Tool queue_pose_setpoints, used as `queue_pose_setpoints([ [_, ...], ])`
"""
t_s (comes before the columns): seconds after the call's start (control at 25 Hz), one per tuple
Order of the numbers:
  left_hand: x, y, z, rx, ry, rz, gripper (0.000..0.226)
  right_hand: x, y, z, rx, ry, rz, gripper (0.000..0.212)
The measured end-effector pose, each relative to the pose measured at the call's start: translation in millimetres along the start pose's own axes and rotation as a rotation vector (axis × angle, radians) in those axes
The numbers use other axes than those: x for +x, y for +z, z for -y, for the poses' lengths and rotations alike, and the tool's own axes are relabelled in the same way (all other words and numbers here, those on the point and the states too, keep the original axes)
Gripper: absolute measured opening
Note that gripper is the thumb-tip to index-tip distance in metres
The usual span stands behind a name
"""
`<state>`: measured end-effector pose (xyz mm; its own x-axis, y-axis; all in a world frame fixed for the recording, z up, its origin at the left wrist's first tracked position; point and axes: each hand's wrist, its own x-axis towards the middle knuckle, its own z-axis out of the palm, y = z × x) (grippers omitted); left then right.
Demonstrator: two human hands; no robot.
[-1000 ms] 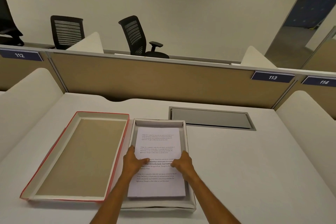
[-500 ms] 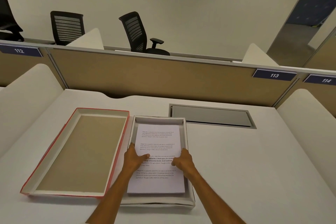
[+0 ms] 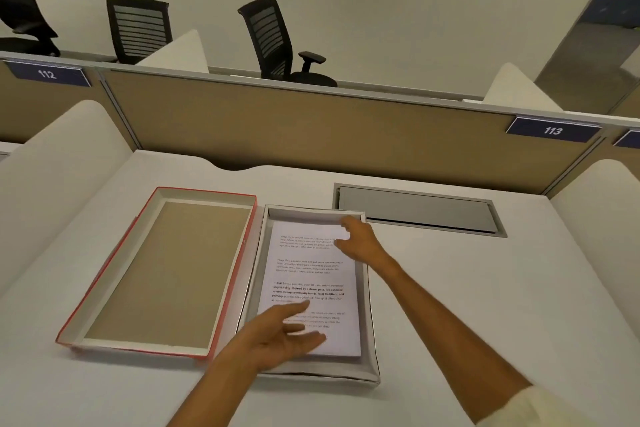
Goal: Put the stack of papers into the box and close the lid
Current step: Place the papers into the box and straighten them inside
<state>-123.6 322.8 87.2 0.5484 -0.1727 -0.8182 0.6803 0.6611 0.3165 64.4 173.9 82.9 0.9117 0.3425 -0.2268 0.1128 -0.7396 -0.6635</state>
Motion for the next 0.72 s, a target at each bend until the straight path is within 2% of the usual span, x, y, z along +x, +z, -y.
queue_pose_setpoints([
  [0.12, 3.0, -2.6, 23.5, -0.154, -0.073, 0.04, 0.046, 28.9, -2.8, 11.8, -0.126, -0.054, 0.093, 0.055],
  [0.24, 10.7, -1.7, 28.0, -0.189, -0.089, 0.046, 0.045, 50.9, 0.7, 24.7, -0.204, -0.064, 0.161, 0.048],
  [0.44, 22.4, 1.7, 21.9, -0.096, -0.109, -0.038, 0.065, 74.3, 12.2, 30.7, -0.354, -0.062, 0.296, 0.04],
  [0.52, 25.2, 0.3, 21.5, -0.099, -0.127, -0.058, 0.068, 79.6, 15.7, 28.1, -0.356, -0.055, 0.314, 0.037],
  [0.72, 35.4, -8.0, 21.1, -0.142, -0.165, -0.078, 0.057, 86.9, 16.1, 13.4, -0.305, -0.061, 0.339, 0.037],
])
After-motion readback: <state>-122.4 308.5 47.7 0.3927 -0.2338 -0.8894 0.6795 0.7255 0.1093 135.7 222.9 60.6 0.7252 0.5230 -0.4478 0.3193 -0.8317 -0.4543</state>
